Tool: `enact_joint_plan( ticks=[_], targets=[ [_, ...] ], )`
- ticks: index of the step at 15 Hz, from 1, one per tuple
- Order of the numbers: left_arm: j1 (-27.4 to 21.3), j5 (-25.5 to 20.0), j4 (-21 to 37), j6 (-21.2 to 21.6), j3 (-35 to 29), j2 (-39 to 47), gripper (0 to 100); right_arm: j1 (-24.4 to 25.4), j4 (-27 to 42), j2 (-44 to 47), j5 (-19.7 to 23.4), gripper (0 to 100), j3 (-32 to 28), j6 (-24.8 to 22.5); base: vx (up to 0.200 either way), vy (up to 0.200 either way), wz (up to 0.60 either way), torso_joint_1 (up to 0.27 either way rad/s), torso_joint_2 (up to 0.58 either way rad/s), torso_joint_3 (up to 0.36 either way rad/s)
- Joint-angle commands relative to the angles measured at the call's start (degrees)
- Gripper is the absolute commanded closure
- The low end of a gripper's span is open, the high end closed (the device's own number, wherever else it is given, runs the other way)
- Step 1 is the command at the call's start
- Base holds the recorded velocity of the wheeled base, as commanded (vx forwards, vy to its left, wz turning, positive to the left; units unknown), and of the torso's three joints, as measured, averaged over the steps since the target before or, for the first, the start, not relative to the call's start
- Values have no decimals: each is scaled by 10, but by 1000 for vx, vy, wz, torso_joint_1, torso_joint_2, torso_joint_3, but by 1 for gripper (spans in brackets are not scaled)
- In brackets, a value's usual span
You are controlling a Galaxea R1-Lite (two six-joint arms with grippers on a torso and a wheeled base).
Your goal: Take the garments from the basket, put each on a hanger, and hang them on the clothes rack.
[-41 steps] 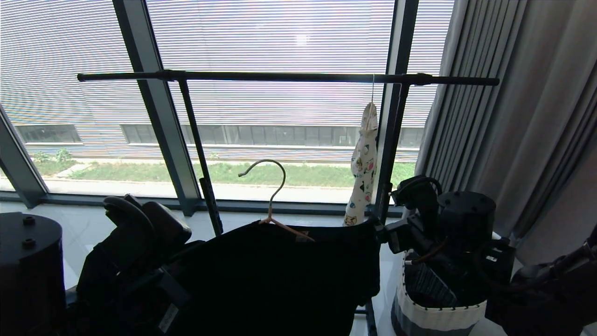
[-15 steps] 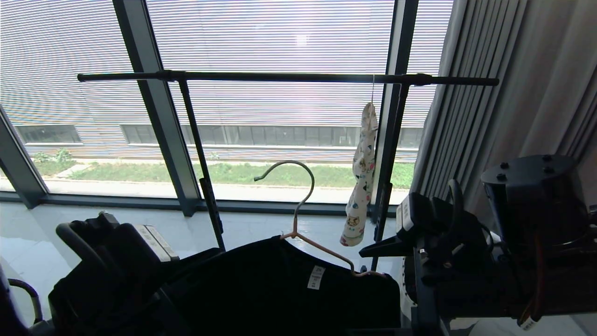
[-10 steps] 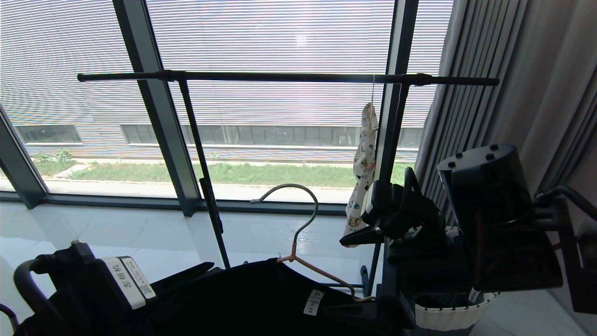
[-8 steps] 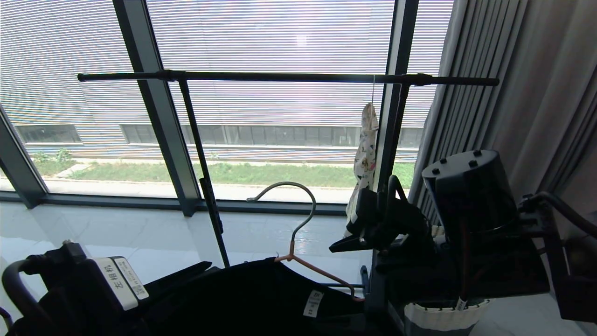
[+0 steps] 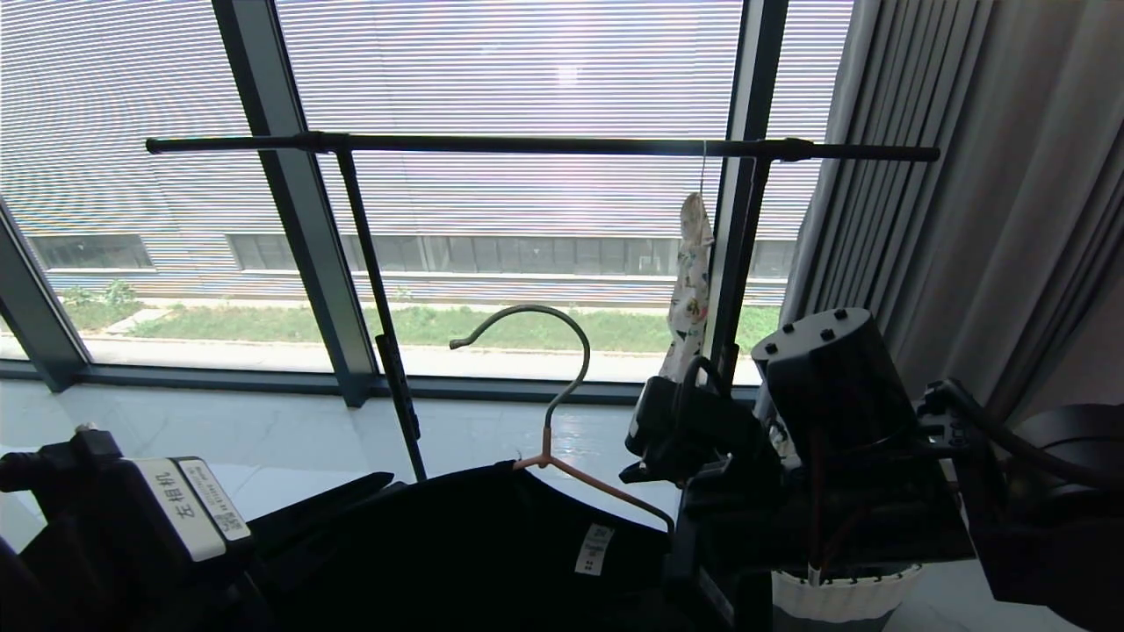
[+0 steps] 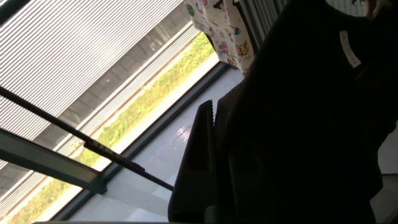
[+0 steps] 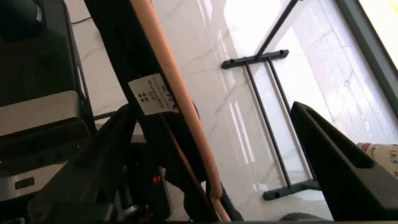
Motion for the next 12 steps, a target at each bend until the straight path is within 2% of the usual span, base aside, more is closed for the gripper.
enact_joint_plan(
  ticks=[1,6,9,10,11,12],
  targets=[
    [0,0,0,0,-2,-1,100,-7,0,4,0,100,0,0,0,0,0,0,0,0],
    [0,0,0,1,-4,0,100,-8,-4,7,-30,100,-2,0,0,0,0,0,0,0],
    [0,0,0,30,-3,-1,100,-5,-19,-4,-35,100,-2,-6,0,0,0,0,0,0],
    [-1,0,0,30,-3,1,100,-6,-28,-7,-37,100,-1,-24,0,0,0,0,0,0],
    [0,-1,0,28,-3,3,0,-6,-36,-10,-38,100,0,-52,0,0,0,0,0,0],
    [0,0,0,29,-3,3,0,-7,-46,-14,-39,100,0,-80,0,0,0,0,0,0]
  ],
)
